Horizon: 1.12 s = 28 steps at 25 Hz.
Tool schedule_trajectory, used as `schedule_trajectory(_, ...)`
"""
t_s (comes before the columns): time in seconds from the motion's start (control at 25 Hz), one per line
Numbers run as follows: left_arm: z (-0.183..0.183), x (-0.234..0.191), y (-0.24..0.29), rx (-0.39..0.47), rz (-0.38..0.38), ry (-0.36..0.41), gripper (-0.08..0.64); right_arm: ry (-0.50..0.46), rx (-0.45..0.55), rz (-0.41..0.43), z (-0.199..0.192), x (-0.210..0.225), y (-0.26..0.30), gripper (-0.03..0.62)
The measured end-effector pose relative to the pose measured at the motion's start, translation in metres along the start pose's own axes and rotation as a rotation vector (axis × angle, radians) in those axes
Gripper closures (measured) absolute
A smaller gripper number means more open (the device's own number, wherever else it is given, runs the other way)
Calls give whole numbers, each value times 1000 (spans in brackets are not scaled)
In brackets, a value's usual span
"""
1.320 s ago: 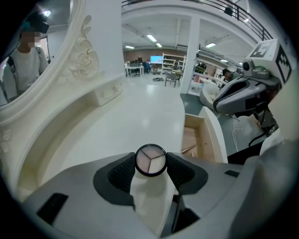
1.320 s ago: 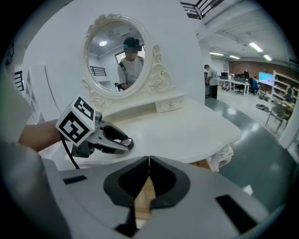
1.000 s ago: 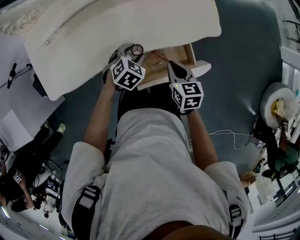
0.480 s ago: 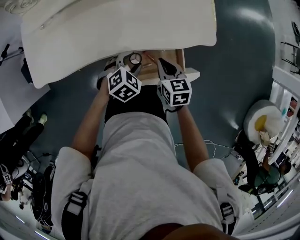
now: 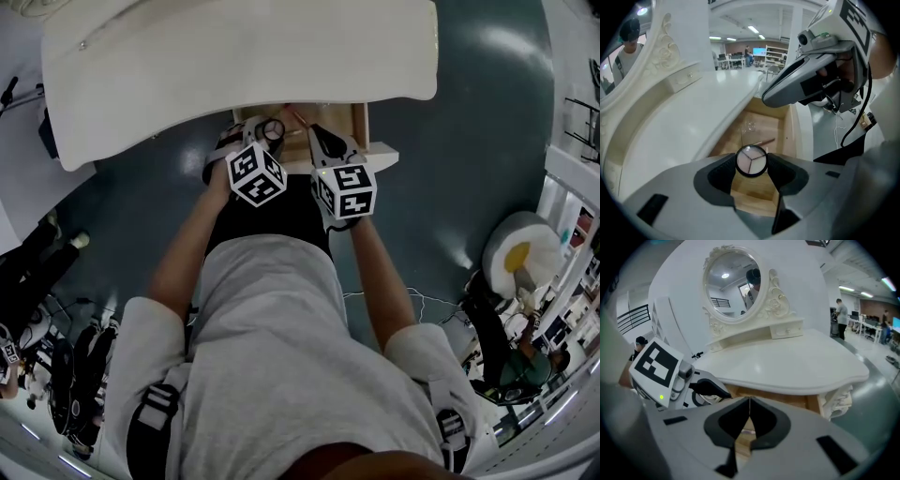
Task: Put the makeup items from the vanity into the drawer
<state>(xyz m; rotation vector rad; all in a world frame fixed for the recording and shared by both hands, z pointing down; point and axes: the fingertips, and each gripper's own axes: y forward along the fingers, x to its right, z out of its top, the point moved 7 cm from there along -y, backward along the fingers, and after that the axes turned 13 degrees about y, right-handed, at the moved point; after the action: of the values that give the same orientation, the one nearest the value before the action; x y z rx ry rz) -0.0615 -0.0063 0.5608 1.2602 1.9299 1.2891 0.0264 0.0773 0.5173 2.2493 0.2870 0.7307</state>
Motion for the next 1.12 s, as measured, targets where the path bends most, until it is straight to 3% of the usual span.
schedule_trajectory(0.24, 1, 3, 27, -3, -26, -34, 347, 9, -21, -40, -11, 22, -4, 577)
schedule_trajectory(0.44, 0, 5, 46, -26, -33, -7, 347, 49, -6, -64, -18, 35, -11, 577)
schedule_trajectory(0.96, 4, 3, 84, -54, -96, -44, 347, 76, 3, -101, -30, 55, -32, 577)
schedule_trajectory(1.12, 0, 5, 90, -82, -114, -22, 347, 84, 12, -106, -31, 56, -36, 577)
